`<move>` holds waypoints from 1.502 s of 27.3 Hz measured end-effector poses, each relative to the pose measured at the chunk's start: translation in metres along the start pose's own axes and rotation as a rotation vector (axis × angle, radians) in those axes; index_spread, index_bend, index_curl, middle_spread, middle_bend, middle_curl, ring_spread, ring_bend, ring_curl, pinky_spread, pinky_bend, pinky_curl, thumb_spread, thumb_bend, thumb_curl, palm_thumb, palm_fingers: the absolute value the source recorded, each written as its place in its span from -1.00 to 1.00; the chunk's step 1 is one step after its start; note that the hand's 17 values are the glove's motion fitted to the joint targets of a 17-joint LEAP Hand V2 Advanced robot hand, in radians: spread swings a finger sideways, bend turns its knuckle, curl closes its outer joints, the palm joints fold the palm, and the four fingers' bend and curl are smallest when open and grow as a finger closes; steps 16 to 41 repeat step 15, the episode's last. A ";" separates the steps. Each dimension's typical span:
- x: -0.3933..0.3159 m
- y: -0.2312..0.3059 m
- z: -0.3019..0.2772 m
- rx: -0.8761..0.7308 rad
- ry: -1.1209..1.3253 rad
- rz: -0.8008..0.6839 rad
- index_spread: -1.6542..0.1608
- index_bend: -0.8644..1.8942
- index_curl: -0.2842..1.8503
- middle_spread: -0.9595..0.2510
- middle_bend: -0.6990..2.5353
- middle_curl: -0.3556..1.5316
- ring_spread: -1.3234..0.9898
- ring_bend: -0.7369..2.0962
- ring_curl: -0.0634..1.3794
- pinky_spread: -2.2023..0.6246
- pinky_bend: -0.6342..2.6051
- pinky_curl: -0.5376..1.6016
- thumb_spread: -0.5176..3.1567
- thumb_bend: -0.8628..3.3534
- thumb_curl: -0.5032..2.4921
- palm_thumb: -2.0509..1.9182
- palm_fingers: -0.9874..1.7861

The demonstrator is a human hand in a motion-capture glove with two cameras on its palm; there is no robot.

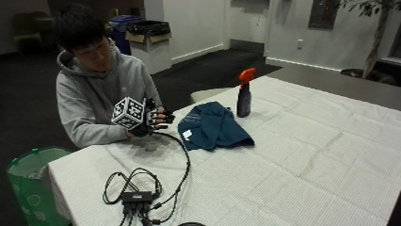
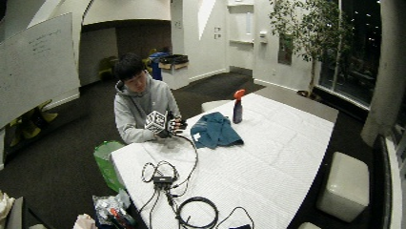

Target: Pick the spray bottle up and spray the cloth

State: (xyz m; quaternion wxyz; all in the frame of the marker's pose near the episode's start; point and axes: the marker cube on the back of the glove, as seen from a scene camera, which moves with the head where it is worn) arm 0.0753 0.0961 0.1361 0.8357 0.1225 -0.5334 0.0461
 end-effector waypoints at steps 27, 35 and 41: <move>0.001 -0.001 -0.001 -0.002 0.004 0.001 0.50 -0.26 -0.40 0.45 -0.44 -0.19 0.03 -0.33 -0.40 0.63 -0.51 -0.24 -0.23 -0.60 -0.31 0.48 0.31; 0.001 -0.001 -0.001 -0.002 0.004 0.001 0.50 -0.26 -0.40 0.45 -0.44 -0.19 0.03 -0.33 -0.40 0.63 -0.51 -0.24 -0.23 -0.60 -0.31 0.48 0.31; 0.001 -0.001 -0.001 -0.002 0.004 0.001 0.50 -0.26 -0.40 0.45 -0.44 -0.19 0.03 -0.33 -0.40 0.63 -0.51 -0.24 -0.23 -0.60 -0.31 0.48 0.31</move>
